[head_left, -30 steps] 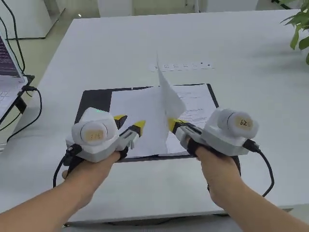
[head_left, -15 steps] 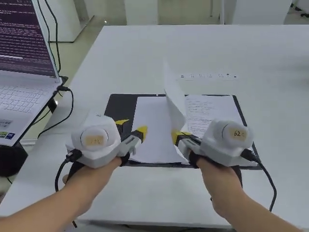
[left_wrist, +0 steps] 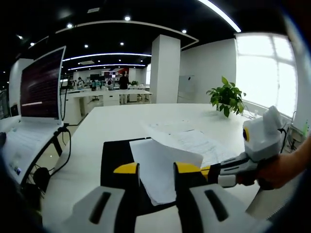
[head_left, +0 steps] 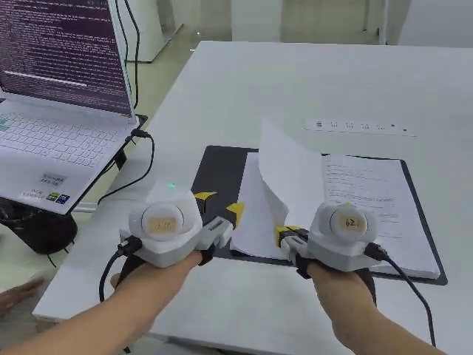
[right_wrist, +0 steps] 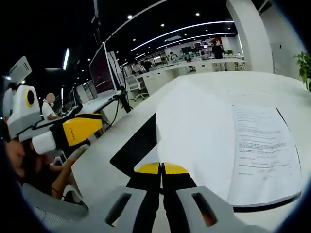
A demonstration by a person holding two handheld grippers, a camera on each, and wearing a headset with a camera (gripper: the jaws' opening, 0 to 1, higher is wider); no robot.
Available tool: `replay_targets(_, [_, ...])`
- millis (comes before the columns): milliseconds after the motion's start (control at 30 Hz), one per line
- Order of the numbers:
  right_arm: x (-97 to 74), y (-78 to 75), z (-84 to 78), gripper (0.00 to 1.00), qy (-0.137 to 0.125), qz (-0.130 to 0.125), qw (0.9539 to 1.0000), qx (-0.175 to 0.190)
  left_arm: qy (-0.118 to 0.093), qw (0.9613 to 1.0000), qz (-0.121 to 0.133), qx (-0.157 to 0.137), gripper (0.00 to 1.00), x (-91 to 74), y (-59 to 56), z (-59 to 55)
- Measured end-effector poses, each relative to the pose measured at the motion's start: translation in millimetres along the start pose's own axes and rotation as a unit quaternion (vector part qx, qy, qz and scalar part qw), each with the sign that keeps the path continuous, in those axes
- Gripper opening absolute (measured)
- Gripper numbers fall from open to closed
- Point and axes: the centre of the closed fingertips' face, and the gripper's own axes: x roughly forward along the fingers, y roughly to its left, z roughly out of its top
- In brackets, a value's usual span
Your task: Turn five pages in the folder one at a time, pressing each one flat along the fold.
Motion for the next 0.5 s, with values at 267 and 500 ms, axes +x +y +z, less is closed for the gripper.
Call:
replay_targets(267, [21.2,1.4,-21.7,0.00,0.039,-0.007,0.9990,-0.019,0.016,0.9999,0.006,-0.001,0.26,-5.6,8.6,-11.3])
replay_targets(500, [36.2,1.8,-36.9,0.00,0.061,-0.009,0.9978,-0.023,0.030,0.9995,0.009,-0.005,0.26,-8.8,15.0,-24.0])
